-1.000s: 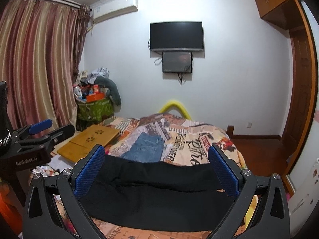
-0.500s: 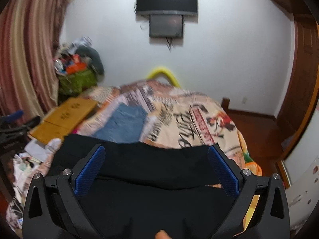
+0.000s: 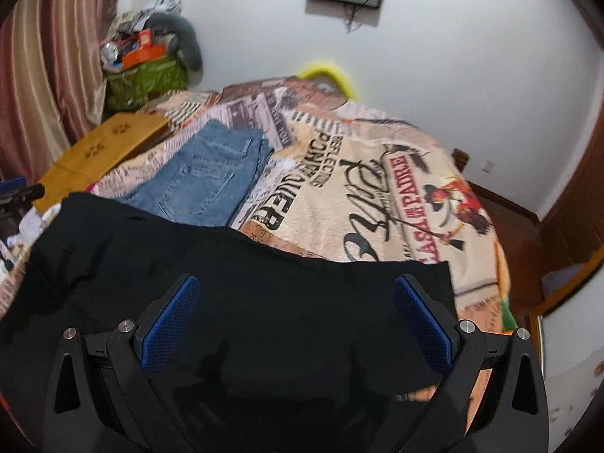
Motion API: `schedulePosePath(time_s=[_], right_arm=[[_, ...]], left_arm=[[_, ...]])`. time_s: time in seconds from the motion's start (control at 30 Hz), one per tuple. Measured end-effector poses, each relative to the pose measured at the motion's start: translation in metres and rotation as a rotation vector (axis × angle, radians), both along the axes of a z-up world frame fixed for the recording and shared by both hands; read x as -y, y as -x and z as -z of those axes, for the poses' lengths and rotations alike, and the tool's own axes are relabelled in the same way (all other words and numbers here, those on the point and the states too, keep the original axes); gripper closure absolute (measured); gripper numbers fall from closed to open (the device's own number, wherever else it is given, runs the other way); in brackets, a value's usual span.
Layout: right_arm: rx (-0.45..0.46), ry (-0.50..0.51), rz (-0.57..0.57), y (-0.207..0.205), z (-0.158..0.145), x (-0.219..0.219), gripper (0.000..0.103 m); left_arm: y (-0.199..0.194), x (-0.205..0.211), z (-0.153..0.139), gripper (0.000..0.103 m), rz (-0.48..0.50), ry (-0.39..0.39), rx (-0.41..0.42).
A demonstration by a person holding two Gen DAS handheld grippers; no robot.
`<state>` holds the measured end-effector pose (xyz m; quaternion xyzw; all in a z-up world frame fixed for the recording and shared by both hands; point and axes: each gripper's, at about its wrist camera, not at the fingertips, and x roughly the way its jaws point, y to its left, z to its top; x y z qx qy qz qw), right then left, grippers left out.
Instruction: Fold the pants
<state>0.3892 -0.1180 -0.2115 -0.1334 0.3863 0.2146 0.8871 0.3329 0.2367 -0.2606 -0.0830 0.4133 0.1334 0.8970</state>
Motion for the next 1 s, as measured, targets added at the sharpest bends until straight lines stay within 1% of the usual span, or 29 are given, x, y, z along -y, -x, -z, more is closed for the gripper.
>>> schedulePosePath(time_s=[0.03, 0.07, 0.17, 0.27, 0.33, 0.37, 0.4, 0.43, 0.47, 0.57, 0.63, 0.67, 0.7, 0.73, 0.77, 0.9, 0.93, 0.97, 1.0], right_arm=[[-0.018, 0.000, -0.020, -0.008, 0.006, -0.002, 0.003], [-0.034, 0.001, -0.031, -0.015, 0.011, -0.005, 0.003], [-0.091, -0.011, -0.073, -0.035, 0.026, -0.012, 0.005], [-0.138, -0.012, -0.110, -0.055, 0.039, -0.020, 0.009], [-0.167, -0.011, -0.140, -0.067, 0.048, -0.026, 0.011], [-0.183, -0.012, -0.152, -0.073, 0.052, -0.028, 0.015], [-0.208, -0.012, -0.175, -0.079, 0.057, -0.031, 0.025], [-0.221, -0.011, -0.187, -0.083, 0.061, -0.034, 0.033], [-0.229, -0.010, -0.196, -0.086, 0.064, -0.037, 0.034], [-0.239, 0.003, -0.224, -0.091, 0.075, -0.045, 0.034], [-0.279, 0.035, -0.241, -0.093, 0.087, -0.052, 0.034], [-0.303, 0.050, -0.253, -0.093, 0.093, -0.055, 0.034], [-0.327, 0.065, -0.276, -0.093, 0.099, -0.058, 0.032], [-0.325, 0.081, -0.288, -0.090, 0.102, -0.061, 0.032], [-0.307, 0.077, -0.288, -0.089, 0.102, -0.061, 0.031], [-0.296, 0.061, -0.264, -0.086, 0.103, -0.060, 0.032], [-0.290, 0.062, -0.261, -0.086, 0.104, -0.060, 0.033], [-0.278, 0.065, -0.258, -0.083, 0.104, -0.061, 0.041], [-0.263, 0.072, -0.253, -0.082, 0.103, -0.063, 0.052]], left_arm=[[-0.006, -0.009, 0.009, 0.028, -0.014, 0.022, -0.024], [-0.012, -0.015, 0.015, 0.030, -0.020, 0.042, -0.046], [-0.028, -0.032, 0.035, 0.034, -0.038, 0.088, -0.097], [-0.037, -0.046, 0.051, 0.037, -0.061, 0.127, -0.129], [-0.042, -0.053, 0.059, 0.045, -0.063, 0.170, -0.151], [-0.044, -0.053, 0.062, 0.046, -0.064, 0.185, -0.160], [-0.048, -0.055, 0.067, 0.048, -0.061, 0.213, -0.174], [-0.050, -0.055, 0.071, 0.052, -0.057, 0.236, -0.185], [-0.052, -0.054, 0.073, 0.053, -0.057, 0.244, -0.191], [-0.057, -0.049, 0.073, 0.065, -0.050, 0.230, -0.198], [-0.060, -0.045, 0.072, 0.077, -0.040, 0.220, -0.204], [-0.060, -0.042, 0.070, 0.079, -0.029, 0.208, -0.205], [-0.060, -0.038, 0.068, 0.084, -0.021, 0.193, -0.205], [-0.059, -0.036, 0.065, 0.090, -0.013, 0.181, -0.201], [-0.058, -0.035, 0.063, 0.092, -0.004, 0.177, -0.197], [-0.054, -0.027, 0.049, 0.096, 0.031, 0.160, -0.172], [-0.053, -0.027, 0.046, 0.096, 0.034, 0.158, -0.167], [-0.052, -0.025, 0.042, 0.096, 0.039, 0.156, -0.160], [-0.051, -0.024, 0.039, 0.097, 0.044, 0.151, -0.155]])
